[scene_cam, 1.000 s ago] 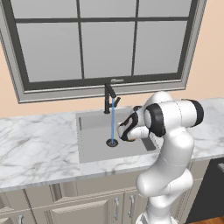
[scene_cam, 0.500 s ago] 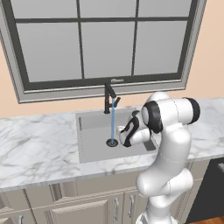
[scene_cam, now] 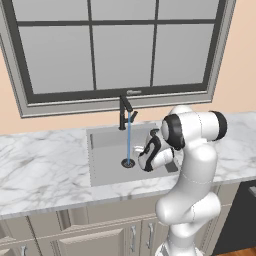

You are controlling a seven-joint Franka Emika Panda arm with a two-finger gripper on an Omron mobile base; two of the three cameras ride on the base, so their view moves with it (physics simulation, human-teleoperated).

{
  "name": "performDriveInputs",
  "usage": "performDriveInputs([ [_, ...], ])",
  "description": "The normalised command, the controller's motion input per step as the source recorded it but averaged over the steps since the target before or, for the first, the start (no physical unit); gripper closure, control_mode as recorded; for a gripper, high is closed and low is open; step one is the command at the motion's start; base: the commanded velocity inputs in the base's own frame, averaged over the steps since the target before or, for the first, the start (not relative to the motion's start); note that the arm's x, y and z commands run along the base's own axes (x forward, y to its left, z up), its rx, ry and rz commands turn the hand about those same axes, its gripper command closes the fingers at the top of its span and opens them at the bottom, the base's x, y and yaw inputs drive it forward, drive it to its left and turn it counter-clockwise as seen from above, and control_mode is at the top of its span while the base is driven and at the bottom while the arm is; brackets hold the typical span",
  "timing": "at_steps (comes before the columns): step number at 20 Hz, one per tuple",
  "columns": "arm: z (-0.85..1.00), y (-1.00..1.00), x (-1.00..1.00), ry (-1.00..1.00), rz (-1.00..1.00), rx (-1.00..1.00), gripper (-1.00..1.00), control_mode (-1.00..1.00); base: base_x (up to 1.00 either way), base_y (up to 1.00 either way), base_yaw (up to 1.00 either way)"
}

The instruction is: Soak the sponge with water for a few seconds and then drop it inside the sink.

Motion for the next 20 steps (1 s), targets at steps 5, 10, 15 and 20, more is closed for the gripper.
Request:
performDriveInputs([
  [5,0.0,0.0,0.0,0.0,0.0,0.0,1.0,-1.0,0.0,0.0,0.0],
  [10,0.0,0.0,0.0,0.0,0.0,0.0,-1.0,-1.0,0.0,0.0,0.0],
  [15,0.0,0.0,0.0,0.0,0.0,0.0,-1.0,-1.0,0.0,0.0,0.0],
  [20,0.0,-0.03,0.0,0.0,0.0,0.0,-1.0,-1.0,0.0,0.0,0.0],
])
